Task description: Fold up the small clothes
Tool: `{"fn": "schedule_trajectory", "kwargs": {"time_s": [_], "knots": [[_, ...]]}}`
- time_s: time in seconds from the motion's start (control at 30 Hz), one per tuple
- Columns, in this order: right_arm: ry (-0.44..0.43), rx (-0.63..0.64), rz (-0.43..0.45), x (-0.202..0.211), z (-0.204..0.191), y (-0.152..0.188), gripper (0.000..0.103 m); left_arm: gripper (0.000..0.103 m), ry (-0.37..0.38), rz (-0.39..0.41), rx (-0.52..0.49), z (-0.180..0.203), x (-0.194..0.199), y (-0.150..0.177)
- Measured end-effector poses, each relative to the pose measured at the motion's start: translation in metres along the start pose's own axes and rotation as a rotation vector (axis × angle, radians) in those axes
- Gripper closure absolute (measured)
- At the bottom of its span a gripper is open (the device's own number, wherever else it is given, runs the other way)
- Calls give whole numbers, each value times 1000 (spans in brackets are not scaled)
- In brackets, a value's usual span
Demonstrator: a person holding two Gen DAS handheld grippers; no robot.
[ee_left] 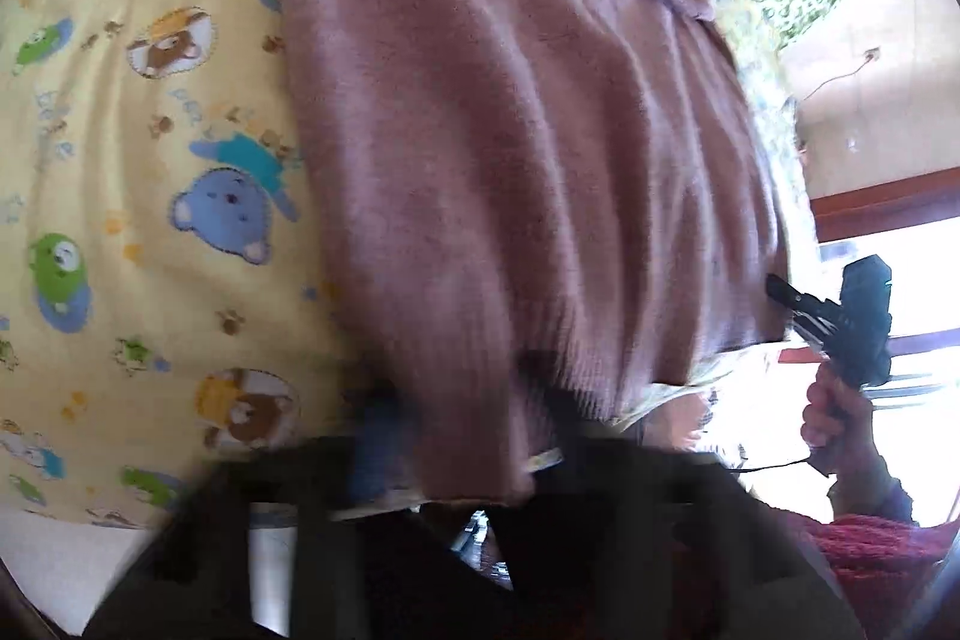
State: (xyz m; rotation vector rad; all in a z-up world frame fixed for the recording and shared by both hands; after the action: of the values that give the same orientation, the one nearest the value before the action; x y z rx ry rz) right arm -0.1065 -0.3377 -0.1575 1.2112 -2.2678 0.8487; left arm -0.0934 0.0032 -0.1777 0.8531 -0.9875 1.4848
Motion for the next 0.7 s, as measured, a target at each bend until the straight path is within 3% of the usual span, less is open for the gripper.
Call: {"fn": "schedule_trajectory", "kwargs": {"time_s": [0.07,0.17,0.27,0.4,0.57,0.7], "knots": [[19,25,15,9,-2,-1,96,95,30,10,20,-4,3,1],[44,-1,68,39,12,-4,97,96,53,68,-31,1,20,8],[42,-38,65,46,27,-4,97,96,65,88,-54,0,26,12],[39,-2,45,45,12,-7,97,96,106,134,-42,-2,39,11],[-76,-2,103,64,-3,-21,97,96,152,229,-60,2,69,2],[-170,38,184,85,-33,-53,97,96,189,327,-45,3,99,-26]]}}
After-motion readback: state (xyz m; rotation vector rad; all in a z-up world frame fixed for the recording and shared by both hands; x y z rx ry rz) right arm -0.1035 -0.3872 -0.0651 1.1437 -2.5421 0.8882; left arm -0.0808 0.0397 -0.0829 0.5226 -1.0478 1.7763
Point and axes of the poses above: each gripper's, at about its wrist camera, not at the fingertips, and x roughly against the way its jaws point, z to its right, y to its underside, the point moved 2 cm from there along -x, roughly the way its jaws point, and after that the axes turned 9 degrees about -y, right-handed, at the moved point
